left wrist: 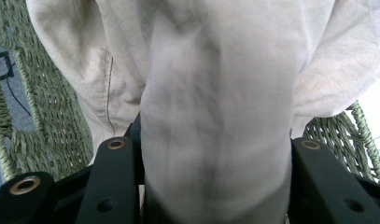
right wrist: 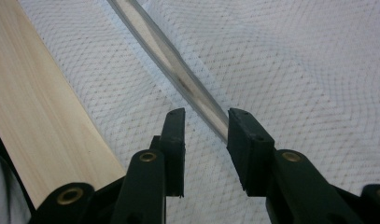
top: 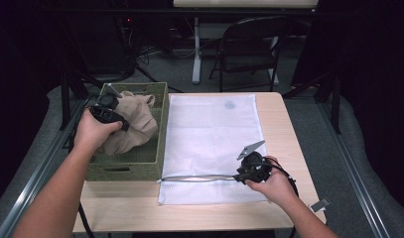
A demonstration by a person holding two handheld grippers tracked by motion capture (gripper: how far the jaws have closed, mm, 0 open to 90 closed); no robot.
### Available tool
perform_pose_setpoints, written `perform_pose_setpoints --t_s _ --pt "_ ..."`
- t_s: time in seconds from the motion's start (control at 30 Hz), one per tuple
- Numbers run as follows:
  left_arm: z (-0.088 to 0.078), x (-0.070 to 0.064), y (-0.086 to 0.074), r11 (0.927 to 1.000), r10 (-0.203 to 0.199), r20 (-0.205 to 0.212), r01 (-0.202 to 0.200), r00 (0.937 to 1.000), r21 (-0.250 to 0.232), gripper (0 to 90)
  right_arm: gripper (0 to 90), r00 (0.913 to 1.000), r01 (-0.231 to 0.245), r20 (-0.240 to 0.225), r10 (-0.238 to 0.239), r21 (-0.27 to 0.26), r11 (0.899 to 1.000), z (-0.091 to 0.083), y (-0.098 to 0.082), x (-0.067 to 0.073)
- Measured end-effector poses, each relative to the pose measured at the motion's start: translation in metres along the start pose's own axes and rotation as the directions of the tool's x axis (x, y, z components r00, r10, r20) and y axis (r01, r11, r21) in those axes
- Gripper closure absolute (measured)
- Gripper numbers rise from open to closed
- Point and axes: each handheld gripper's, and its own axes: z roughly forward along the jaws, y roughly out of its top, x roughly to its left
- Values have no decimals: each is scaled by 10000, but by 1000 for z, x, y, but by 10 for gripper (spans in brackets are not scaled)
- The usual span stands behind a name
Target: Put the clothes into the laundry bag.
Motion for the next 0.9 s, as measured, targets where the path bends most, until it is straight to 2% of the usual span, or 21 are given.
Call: perform_pose_setpoints --t_s 0.17,0.27,0.4,0.53,0.67,0.9 --pt "-1 0 0 10000 15 -35 -15 10000 8 539 673 9996 265 -69 -264 86 9996 6 7 1" --pt "-1 0 0 10000 6 -24 -6 10000 -32 539 673 9975 705 -59 -704 236 9972 14 15 5" --pt "-2 0 1 10000 -2 57 3 10000 -47 539 674 9953 962 -168 -955 425 9945 21 22 6" --pt "-2 0 2 10000 33 52 -33 10000 -6 539 674 9955 921 -276 -912 359 9951 28 26 5" --pt "-2 -1 2 10000 34 60 -34 10000 -54 539 674 9922 1223 -310 -1210 430 9916 36 33 5" --pt "-4 0 2 9999 50 92 -49 9999 -105 539 674 9900 1397 -272 -1385 511 9889 47 39 7"
